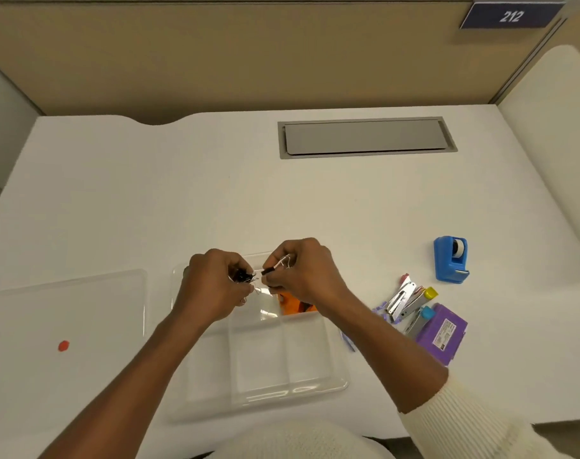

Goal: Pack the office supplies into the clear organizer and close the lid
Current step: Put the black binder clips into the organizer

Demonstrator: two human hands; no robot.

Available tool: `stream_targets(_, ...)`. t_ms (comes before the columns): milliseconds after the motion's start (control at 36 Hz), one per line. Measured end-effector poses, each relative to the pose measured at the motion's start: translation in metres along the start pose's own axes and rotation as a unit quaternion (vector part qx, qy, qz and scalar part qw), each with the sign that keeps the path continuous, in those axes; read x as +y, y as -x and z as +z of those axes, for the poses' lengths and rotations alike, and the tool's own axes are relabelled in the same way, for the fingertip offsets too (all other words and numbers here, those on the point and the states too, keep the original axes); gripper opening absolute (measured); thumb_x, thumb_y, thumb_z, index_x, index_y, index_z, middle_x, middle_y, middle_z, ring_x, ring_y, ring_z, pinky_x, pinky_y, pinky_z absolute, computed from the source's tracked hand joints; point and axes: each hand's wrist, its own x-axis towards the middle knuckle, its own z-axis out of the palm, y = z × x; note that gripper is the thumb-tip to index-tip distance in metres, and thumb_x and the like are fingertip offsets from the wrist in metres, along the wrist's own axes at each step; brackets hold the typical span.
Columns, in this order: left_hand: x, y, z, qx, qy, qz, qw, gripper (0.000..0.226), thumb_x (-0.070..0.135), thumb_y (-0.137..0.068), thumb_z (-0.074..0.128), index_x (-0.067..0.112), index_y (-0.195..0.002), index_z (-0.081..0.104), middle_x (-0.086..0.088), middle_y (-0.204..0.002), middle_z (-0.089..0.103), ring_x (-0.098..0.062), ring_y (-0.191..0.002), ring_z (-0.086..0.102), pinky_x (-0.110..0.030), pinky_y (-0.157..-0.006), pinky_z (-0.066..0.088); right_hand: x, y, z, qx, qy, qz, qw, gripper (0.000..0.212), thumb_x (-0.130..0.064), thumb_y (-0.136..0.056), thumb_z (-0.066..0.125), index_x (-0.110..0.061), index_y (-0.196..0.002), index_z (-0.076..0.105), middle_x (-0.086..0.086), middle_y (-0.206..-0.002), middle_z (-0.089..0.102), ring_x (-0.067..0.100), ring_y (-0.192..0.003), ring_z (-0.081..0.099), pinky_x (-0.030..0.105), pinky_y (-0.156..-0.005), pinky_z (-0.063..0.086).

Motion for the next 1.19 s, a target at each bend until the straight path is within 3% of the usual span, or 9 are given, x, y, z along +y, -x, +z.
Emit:
stream_targets(111, -0.008, 0.003, 0.009, 0.013, -0.015, -0.008, 1.000, 0.014, 0.014, -0.078, 0.086, 0.023, -0.081, 0.075, 0.004, -0.070, 0.076, -0.010, -0.052, 0.074, -0.032, -0.075, 0.061, 0.008, -0.005, 0.035, 0.032, 0.068, -0.005, 0.997, 0.012, -0.015, -0.070, 0.080, -0.020, -0.078, 0.072, 0.000, -0.065, 0.075, 0.011, -0.061, 0.075, 0.038, -0.072, 0.063)
stream_targets(222, -0.012, 0.003, 0.017, 0.018, -0.046, -0.005, 0.999, 0.012, 0.019, -0.079, 0.086, 0.019, -0.087, 0.077, 0.001, -0.072, 0.078, -0.016, -0.067, 0.076, -0.040, -0.083, 0.059, 0.015, -0.008, 0.050, 0.041, 0.147, -0.029, 0.988, 0.016, -0.018, -0.073, 0.080, -0.019, -0.088, 0.074, 0.001, -0.081, 0.076, 0.015, -0.072, 0.070, 0.027, -0.061, 0.051)
stream_targets(333, -0.014, 0.004, 0.023, 0.007, -0.103, 0.003, 0.995, 0.018, 0.014, -0.078, 0.082, 0.016, -0.096, 0.079, 0.000, -0.087, 0.080, -0.025, -0.087, 0.073, -0.041, -0.089, 0.056, 0.018, -0.008, 0.063, 0.040, 0.215, -0.060, 0.974, 0.032, -0.024, -0.080, 0.077, -0.013, -0.110, 0.071, 0.008, -0.102, 0.072, 0.023, -0.096, 0.065, 0.029, -0.070, 0.043)
stream_targets(444, -0.015, 0.004, 0.026, 0.015, -0.124, 0.018, 0.992, 0.022, 0.013, -0.081, 0.079, 0.015, -0.102, 0.079, -0.001, -0.099, 0.080, -0.025, -0.100, 0.072, -0.041, -0.094, 0.053, 0.018, -0.007, 0.068, 0.032, 0.236, -0.075, 0.968, 0.033, -0.021, -0.087, 0.070, -0.010, -0.118, 0.068, 0.010, -0.109, 0.072, 0.025, -0.100, 0.066, 0.029, -0.069, 0.041)
stream_targets(694, -0.011, 0.004, 0.021, 0.040, -0.190, 0.043, 0.980, 0.015, 0.016, -0.083, 0.075, 0.022, -0.097, 0.076, 0.000, -0.093, 0.078, -0.029, -0.086, 0.071, -0.037, -0.075, 0.057, 0.024, 0.015, 0.051, 0.041, 0.245, -0.107, 0.963, 0.029, -0.012, -0.090, 0.067, -0.014, -0.119, 0.069, 0.009, -0.109, 0.071, 0.026, -0.098, 0.066, 0.033, -0.079, 0.051)
stream_targets(861, 0.020, 0.006, 0.029, 0.081, -0.205, 0.097, 0.971, 0.021, 0.040, -0.087, 0.074, 0.028, -0.104, 0.074, 0.006, -0.093, 0.078, -0.025, -0.087, 0.071, -0.032, -0.069, 0.053, 0.050, 0.046, 0.000, 0.158, 0.170, -0.038, 0.972, 0.007, -0.027, -0.088, 0.068, -0.027, -0.094, 0.072, -0.009, -0.093, 0.074, 0.011, -0.079, 0.068, 0.029, -0.074, 0.052)
stream_targets(972, 0.050, 0.004, 0.045, 0.043, -0.181, 0.144, 0.972, 0.019, 0.045, -0.086, 0.071, 0.030, -0.097, 0.073, 0.009, -0.089, 0.075, -0.023, -0.083, 0.070, -0.032, -0.067, 0.054, 0.084, 0.064, -0.040, 0.242, 0.145, 0.033, 0.959, 0.016, -0.032, -0.088, 0.074, -0.026, -0.103, 0.071, -0.010, -0.094, 0.072, 0.005, -0.074, 0.065, 0.026, -0.072, 0.056)
stream_targets(1083, 0.083, 0.000, 0.074, -0.012, -0.163, 0.192, 0.968, 0.021, 0.047, -0.086, 0.073, 0.027, -0.092, 0.072, 0.009, -0.089, 0.074, -0.022, -0.087, 0.068, -0.032, -0.070, 0.052, 0.119, 0.077, -0.073, 0.303, 0.125, 0.119, 0.937, 0.025, -0.033, -0.087, 0.075, -0.025, -0.109, 0.065, -0.007, -0.096, 0.069, 0.010, -0.081, 0.066, 0.025, -0.070, 0.047)
stream_targets(1194, 0.113, -0.007, 0.113, -0.085, -0.157, 0.240, 0.954, 0.032, 0.050, -0.088, 0.071, 0.024, -0.106, 0.072, 0.007, -0.105, 0.075, -0.020, -0.100, 0.067, -0.033, -0.077, 0.050, 0.149, 0.082, -0.091, 0.336, 0.155, 0.164, 0.914, 0.031, -0.027, -0.088, 0.072, -0.021, -0.118, 0.064, 0.002, -0.107, 0.073, 0.017, -0.084, 0.064, 0.026, -0.073, 0.042)
